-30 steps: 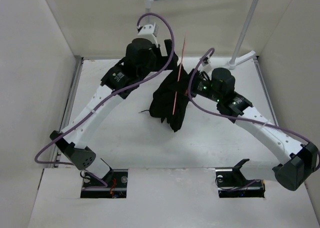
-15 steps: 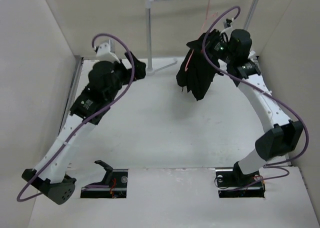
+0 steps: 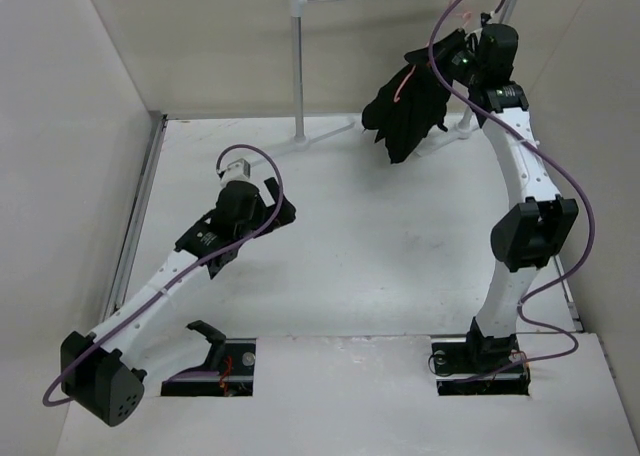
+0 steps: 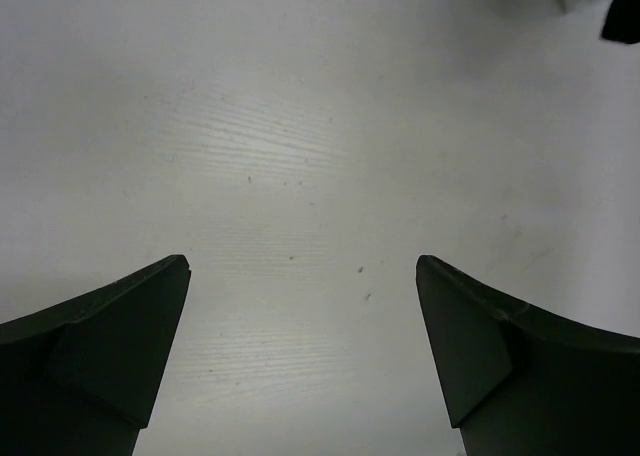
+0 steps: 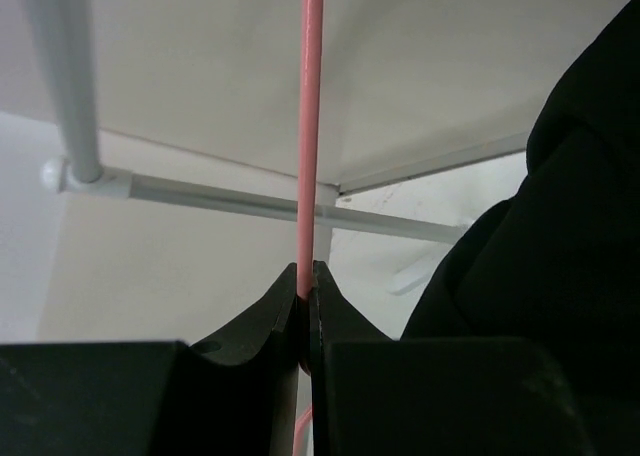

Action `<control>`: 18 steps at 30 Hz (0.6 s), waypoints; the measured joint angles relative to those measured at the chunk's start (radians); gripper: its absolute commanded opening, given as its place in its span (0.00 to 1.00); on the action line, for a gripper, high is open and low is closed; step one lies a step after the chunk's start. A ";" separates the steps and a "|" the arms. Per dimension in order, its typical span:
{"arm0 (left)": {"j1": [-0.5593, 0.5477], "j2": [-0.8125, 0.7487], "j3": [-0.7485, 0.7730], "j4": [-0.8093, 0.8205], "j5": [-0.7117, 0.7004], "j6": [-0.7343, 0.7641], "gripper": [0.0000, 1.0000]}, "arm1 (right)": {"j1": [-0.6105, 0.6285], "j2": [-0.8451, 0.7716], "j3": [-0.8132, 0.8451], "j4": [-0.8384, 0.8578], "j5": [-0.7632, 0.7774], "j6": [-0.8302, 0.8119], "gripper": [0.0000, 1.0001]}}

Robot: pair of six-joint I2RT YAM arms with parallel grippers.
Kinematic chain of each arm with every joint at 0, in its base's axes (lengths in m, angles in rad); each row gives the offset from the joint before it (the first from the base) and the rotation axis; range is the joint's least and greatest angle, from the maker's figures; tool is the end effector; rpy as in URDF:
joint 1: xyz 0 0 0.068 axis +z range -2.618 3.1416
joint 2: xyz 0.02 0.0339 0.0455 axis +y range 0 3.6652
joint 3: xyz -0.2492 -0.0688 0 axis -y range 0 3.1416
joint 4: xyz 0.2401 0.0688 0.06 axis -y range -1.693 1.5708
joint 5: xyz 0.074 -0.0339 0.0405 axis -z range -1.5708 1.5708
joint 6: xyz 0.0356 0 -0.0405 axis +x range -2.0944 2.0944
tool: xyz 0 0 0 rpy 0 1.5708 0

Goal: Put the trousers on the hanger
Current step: Place the hanger at the clothesline.

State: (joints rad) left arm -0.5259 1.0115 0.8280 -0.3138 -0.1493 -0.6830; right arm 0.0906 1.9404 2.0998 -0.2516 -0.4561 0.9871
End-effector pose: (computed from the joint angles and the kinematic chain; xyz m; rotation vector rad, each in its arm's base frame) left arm 0.2022 -0.1113 0.2878 -0.2596 2.0993 -0.5846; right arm 0.4398 0.0557 0.4335 0.4266 1.7456 1.1727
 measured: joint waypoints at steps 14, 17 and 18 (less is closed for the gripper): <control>0.031 0.046 0.001 0.042 0.013 -0.047 1.00 | -0.026 0.003 -0.086 -0.016 0.016 -0.038 0.85; 0.038 0.054 0.007 0.041 0.016 -0.050 1.00 | -0.038 -0.010 -0.097 -0.016 0.024 -0.053 1.00; 0.042 0.056 0.011 0.040 0.016 -0.051 1.00 | -0.041 -0.021 -0.108 -0.018 0.027 -0.059 1.00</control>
State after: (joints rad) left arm -0.4839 1.0679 0.8391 -0.2733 -0.1333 -0.7341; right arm 0.0498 1.9190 1.9919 -0.2691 -0.4290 0.9283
